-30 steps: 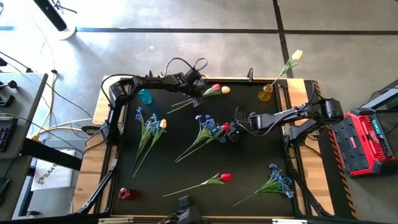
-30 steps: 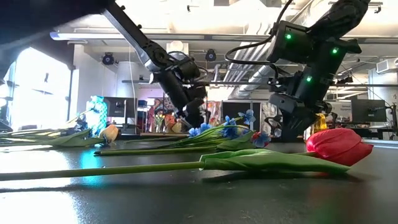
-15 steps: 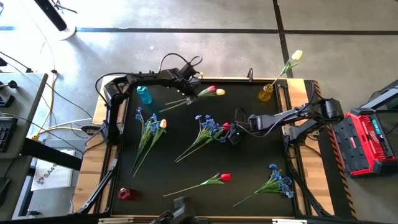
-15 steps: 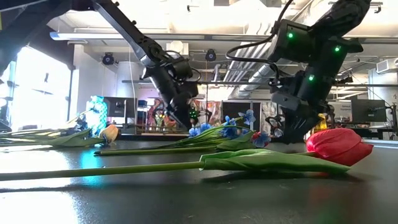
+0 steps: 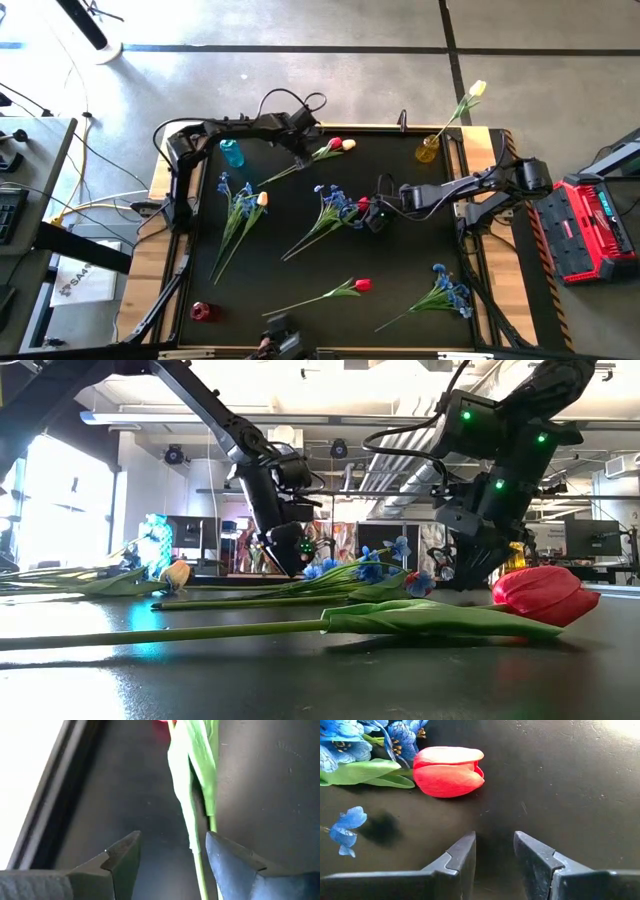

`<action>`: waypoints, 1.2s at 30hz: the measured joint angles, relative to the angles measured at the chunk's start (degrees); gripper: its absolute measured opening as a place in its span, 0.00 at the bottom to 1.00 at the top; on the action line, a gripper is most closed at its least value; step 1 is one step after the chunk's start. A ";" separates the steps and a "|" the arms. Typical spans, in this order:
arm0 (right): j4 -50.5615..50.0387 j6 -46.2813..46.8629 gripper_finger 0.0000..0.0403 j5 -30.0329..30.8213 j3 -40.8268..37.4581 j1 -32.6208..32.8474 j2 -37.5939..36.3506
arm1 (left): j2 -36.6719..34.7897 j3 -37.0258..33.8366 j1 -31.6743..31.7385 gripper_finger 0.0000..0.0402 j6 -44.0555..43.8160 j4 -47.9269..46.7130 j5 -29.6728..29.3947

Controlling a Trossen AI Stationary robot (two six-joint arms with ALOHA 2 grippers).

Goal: Sort flowers into vase by color
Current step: Put the top yellow flower into the yellow vase

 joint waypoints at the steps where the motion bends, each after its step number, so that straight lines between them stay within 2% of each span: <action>1: 0.05 -0.33 0.31 0.01 0.00 0.00 0.00 | 0.00 -0.36 -0.17 0.51 -0.27 0.07 1.13; 7: 0.34 -1.03 0.31 0.05 0.00 0.00 0.00 | 0.00 -2.08 -2.90 0.43 1.88 1.26 3.73; 13: 1.38 -1.02 0.31 0.06 0.00 0.00 0.00 | 0.00 -2.42 -4.28 0.37 4.47 5.42 2.75; 19: 1.40 -1.02 0.31 0.00 0.00 0.02 0.00 | 0.00 -2.44 -3.49 0.36 3.59 6.32 0.45; 33: 1.37 -0.48 0.31 -0.48 0.00 0.04 0.00 | 2.69 -2.27 -1.77 0.36 3.42 2.75 2.29; 36: 1.64 -0.21 0.31 -0.48 0.02 0.04 0.00 | 2.73 -2.31 -1.77 0.33 3.39 3.12 2.27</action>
